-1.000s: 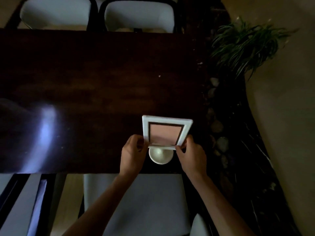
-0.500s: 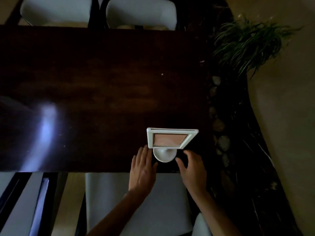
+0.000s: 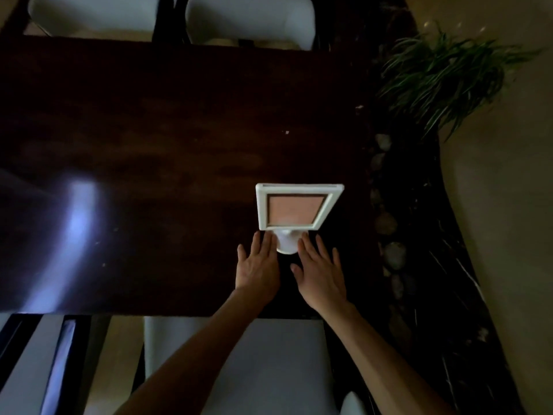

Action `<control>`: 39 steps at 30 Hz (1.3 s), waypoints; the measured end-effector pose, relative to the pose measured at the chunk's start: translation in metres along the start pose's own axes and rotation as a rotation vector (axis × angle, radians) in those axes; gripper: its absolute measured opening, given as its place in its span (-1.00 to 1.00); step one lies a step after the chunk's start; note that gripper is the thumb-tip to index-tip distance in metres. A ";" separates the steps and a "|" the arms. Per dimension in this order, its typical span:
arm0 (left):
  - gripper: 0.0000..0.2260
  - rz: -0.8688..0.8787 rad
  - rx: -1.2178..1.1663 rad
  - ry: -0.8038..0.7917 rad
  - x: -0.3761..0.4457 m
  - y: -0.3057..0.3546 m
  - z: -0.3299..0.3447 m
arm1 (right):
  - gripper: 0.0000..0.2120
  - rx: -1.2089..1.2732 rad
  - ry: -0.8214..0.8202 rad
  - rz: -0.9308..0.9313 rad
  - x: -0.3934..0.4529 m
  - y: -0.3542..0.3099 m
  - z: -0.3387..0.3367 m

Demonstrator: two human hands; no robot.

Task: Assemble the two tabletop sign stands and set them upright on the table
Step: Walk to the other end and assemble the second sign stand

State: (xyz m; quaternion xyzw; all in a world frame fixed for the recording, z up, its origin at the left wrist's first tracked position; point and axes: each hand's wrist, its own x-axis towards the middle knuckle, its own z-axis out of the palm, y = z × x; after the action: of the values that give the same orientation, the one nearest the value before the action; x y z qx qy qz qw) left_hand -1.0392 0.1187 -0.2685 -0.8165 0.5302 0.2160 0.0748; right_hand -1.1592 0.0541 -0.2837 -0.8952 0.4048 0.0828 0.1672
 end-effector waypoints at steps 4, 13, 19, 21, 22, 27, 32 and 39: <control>-0.39 -0.049 0.043 -0.099 0.037 0.004 -0.030 | -0.45 -0.022 -0.003 -0.004 0.034 0.002 -0.015; -0.36 -0.100 0.073 -0.178 0.097 0.001 -0.071 | -0.44 -0.068 -0.015 0.020 0.101 0.004 -0.036; -0.36 -0.096 0.062 -0.177 0.125 -0.002 -0.086 | -0.44 -0.082 0.008 0.029 0.133 0.006 -0.042; -0.34 -0.092 0.052 -0.168 0.130 -0.003 -0.089 | -0.43 -0.079 0.012 0.029 0.140 0.006 -0.046; -0.32 -0.091 0.049 -0.164 0.132 -0.003 -0.091 | -0.43 -0.083 0.023 0.024 0.142 0.006 -0.047; -0.25 -0.085 0.093 -0.156 0.142 0.001 -0.097 | -0.46 -0.129 0.088 0.015 0.150 0.003 -0.053; -0.32 -0.087 0.132 -0.129 0.142 0.003 -0.098 | -0.48 -0.146 0.092 0.012 0.153 0.002 -0.057; -0.53 -0.047 0.087 -0.034 0.140 -0.002 -0.105 | -0.48 -0.124 0.051 -0.009 0.159 0.003 -0.070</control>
State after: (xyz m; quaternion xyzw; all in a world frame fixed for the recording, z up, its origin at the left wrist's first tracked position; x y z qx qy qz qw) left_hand -0.9607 -0.0341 -0.2354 -0.8208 0.5186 0.2046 0.1242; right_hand -1.0557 -0.0837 -0.2642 -0.9075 0.3989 0.0843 0.1014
